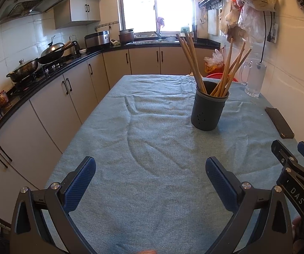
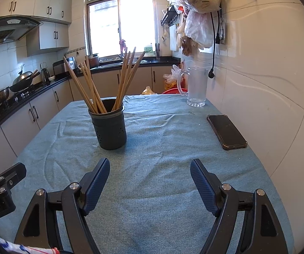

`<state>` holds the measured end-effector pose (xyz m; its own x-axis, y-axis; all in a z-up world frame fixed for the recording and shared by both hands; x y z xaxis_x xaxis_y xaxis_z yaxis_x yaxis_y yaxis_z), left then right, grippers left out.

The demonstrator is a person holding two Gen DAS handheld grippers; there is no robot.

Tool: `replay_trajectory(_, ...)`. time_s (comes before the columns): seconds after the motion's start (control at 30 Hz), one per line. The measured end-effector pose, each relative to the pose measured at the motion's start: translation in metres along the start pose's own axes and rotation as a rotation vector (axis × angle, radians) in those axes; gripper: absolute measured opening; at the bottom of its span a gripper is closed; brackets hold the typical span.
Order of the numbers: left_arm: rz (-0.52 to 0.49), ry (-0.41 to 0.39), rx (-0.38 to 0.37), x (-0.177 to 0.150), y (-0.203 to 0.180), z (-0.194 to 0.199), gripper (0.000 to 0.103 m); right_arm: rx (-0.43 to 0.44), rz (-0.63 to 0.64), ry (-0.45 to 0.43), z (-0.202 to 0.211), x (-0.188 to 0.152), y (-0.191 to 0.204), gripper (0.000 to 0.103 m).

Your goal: Organize utensils

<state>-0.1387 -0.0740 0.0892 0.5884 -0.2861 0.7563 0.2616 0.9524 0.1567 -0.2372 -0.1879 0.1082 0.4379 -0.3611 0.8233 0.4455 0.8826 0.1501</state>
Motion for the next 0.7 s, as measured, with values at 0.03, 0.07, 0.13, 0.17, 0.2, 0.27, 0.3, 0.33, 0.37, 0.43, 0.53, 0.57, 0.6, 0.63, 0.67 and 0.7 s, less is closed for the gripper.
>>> replay_trajectory(0.03,0.003,0.003,0.000,-0.001,0.000,-0.001,0.103,0.000,-0.001,0.000,0.000,0.000,0.000,0.082)
replay_trajectory(0.07,0.004,0.006,-0.002,-0.001,0.001,-0.001,0.103,-0.001,-0.001,0.001,0.000,0.000,0.000,0.082)
replay_trajectory(0.13,0.010,0.014,-0.008,-0.002,0.001,-0.003,0.103,0.000,-0.001,0.001,-0.001,-0.001,0.000,0.082)
replay_trajectory(0.17,0.012,0.016,-0.009,-0.002,0.002,-0.004,0.103,0.000,0.000,0.001,-0.001,-0.001,0.000,0.082)
replay_trajectory(0.2,0.013,0.018,-0.008,-0.003,0.002,-0.004,0.103,0.000,0.001,0.002,-0.001,-0.001,0.000,0.083)
replay_trajectory(0.27,0.012,0.019,-0.006,-0.004,0.002,-0.004,0.103,0.001,0.003,0.003,-0.001,-0.003,0.000,0.083)
replay_trajectory(0.3,0.012,0.020,-0.007,-0.003,0.002,-0.004,0.103,0.001,0.005,0.004,-0.002,-0.004,0.001,0.083)
replay_trajectory(0.33,0.012,0.022,-0.008,-0.004,0.001,-0.005,0.103,0.000,0.007,0.004,-0.002,-0.004,0.002,0.083)
replay_trajectory(0.37,0.013,0.022,-0.009,-0.004,0.001,-0.005,0.103,0.000,0.010,0.004,-0.002,-0.005,0.002,0.083)
replay_trajectory(0.43,0.012,0.025,-0.009,-0.004,0.001,-0.006,0.103,0.001,0.012,0.005,-0.002,-0.005,0.003,0.083)
replay_trajectory(0.53,0.012,0.033,-0.015,-0.006,0.000,-0.008,0.103,-0.001,0.014,0.004,-0.003,-0.005,0.003,0.083)
replay_trajectory(0.57,0.012,0.035,-0.016,-0.006,0.000,-0.008,0.103,0.000,0.012,0.005,-0.003,-0.005,0.003,0.083)
replay_trajectory(0.6,0.012,0.038,-0.017,-0.006,-0.001,-0.009,0.103,0.000,0.011,0.006,-0.003,-0.005,0.003,0.083)
replay_trajectory(0.63,0.012,0.040,-0.019,-0.007,-0.001,-0.010,0.103,-0.001,0.011,0.008,-0.004,-0.006,0.002,0.083)
replay_trajectory(0.67,0.013,0.044,-0.022,-0.007,-0.001,-0.011,0.103,-0.003,0.010,0.010,-0.004,-0.005,0.003,0.083)
replay_trajectory(0.7,0.015,0.048,-0.025,-0.008,-0.001,-0.011,0.103,-0.003,0.009,0.013,-0.005,-0.006,0.003,0.083)
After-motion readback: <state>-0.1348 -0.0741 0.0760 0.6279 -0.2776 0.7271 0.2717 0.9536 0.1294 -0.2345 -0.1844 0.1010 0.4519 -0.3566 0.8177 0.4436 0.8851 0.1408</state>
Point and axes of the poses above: each gripper's, at about its wrist camera, not at the fingertips, and z roughly against the way its jaws point, y to its left, x to its top, the point moved 3 cm from there along -z, roughly the way its jaws point, and after that the axes turned 7 degrees about -z, right-handed, at the moved point
